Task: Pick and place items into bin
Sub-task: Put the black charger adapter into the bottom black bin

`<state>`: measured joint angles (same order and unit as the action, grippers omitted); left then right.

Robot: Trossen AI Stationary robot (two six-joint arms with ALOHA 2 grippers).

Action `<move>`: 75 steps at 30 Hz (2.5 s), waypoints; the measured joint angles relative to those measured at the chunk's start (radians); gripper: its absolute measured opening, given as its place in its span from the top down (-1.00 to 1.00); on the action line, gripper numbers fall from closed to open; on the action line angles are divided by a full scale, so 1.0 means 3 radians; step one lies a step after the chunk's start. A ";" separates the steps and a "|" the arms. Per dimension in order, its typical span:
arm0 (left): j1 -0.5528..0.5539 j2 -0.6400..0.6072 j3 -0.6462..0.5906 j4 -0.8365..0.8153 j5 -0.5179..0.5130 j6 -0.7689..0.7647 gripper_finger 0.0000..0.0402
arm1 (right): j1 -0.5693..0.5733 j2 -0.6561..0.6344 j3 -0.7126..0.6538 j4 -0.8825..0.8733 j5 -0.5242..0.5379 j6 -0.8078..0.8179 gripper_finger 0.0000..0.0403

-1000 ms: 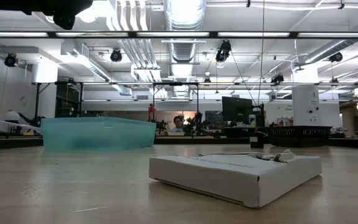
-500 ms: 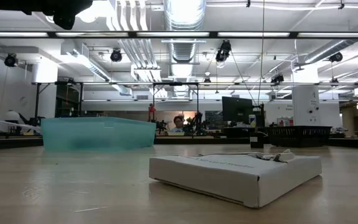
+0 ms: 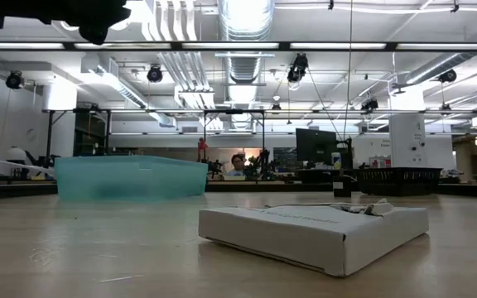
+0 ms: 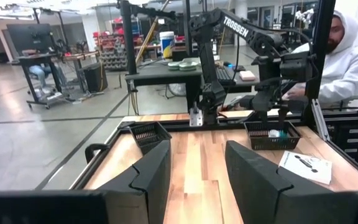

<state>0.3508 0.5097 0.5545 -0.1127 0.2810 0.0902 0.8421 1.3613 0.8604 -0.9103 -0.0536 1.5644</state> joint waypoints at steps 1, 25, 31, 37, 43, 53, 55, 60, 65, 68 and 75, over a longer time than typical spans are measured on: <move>0.0000 0.0018 0.0000 0.0000 -0.0001 0.0000 0.32 | 0.0000 0.0000 0.0000 0.0001 0.0000 0.0013 -0.03; 0.0000 0.0218 0.0003 0.0339 0.0001 0.0009 0.32 | -0.0986 -0.0058 0.0000 -0.0149 0.2328 -0.0847 -0.12; 0.0001 0.0219 0.0003 0.0340 0.0003 0.0010 0.32 | -0.1924 -0.0058 0.0000 -0.0064 0.2361 -0.0854 -0.12; 0.0000 0.0219 0.0003 0.0342 0.0005 0.0010 0.32 | -0.2687 -0.0058 -0.0001 0.0541 0.2212 -0.1503 -0.12; 0.0000 0.0219 0.0003 0.0327 0.0008 0.0011 0.32 | -0.3144 -0.0058 -0.0001 0.1004 0.2051 -0.2029 -0.19; 0.0000 0.0235 0.0004 0.0314 0.0008 0.0015 0.32 | -0.3422 0.0138 -0.0019 0.1144 0.1835 -0.2116 -0.50; 0.0001 0.0236 0.0004 0.0314 0.0008 0.0015 0.32 | -0.3422 0.0245 -0.0019 0.1210 0.1835 -0.2176 -0.53; 0.0001 0.0250 0.0004 0.0314 0.0008 0.0015 0.32 | -0.3448 0.0536 -0.0020 0.1283 0.1859 -0.2196 -0.57; 0.0001 0.0264 0.0005 0.0316 0.0008 0.0014 0.32 | -0.3522 0.0740 -0.0020 0.1301 0.1899 -0.2192 -0.57; 0.0001 0.0266 0.0005 0.0316 0.0008 0.0014 0.32 | -0.3587 0.0834 -0.0020 0.1330 0.1900 -0.2187 -0.57; 0.0000 0.0286 0.0005 0.0315 0.0008 0.0013 0.32 | -0.3736 0.1006 -0.0020 0.1395 0.1893 -0.2186 -0.56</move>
<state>0.3508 0.5955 0.5560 -0.0181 0.2834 0.0941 -0.2786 1.6630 0.8543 -0.4917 0.5143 0.9085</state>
